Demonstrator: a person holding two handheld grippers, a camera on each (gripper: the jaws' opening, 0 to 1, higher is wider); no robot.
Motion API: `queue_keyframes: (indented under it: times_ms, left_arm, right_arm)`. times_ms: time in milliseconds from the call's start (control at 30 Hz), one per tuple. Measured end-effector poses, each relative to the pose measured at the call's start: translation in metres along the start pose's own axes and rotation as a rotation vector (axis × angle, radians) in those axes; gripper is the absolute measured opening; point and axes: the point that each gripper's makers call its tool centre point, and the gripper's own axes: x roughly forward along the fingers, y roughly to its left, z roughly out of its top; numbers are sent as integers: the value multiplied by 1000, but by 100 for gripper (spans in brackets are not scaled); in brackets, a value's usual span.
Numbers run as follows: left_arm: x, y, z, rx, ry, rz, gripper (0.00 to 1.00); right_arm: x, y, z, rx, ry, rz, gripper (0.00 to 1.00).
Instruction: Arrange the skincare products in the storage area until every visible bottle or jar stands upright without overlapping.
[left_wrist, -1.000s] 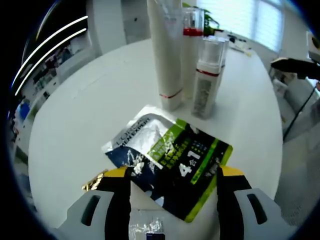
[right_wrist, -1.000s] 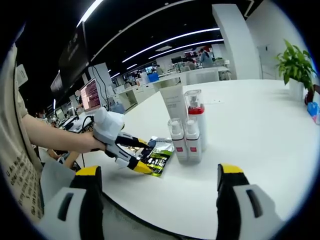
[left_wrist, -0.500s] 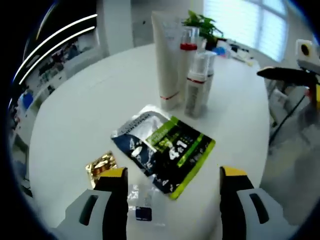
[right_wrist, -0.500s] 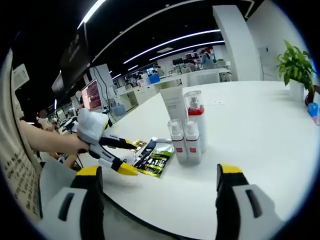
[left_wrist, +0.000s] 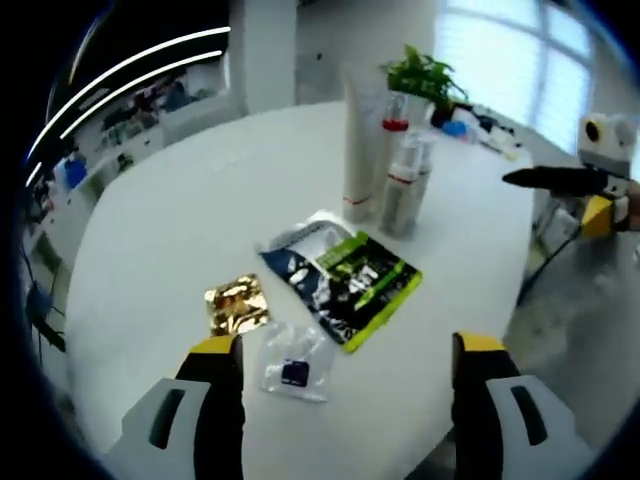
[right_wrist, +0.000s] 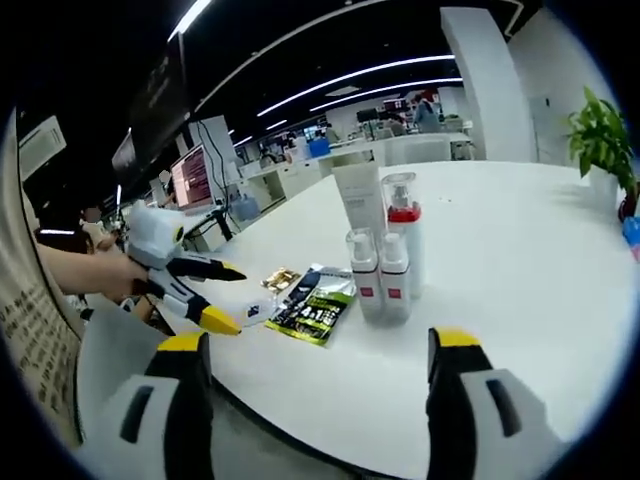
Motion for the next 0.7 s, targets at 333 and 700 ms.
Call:
queue_keyframes:
  times_ms: [333,700]
  left_arm:
    - [-41,2,1,-82,-98,30,89]
    - [-70,4,3,-122,-169,54,97]
  right_arm:
    - [0,1,-1,1,2,7,90]
    - [0,2,-3,-9,11,8,90]
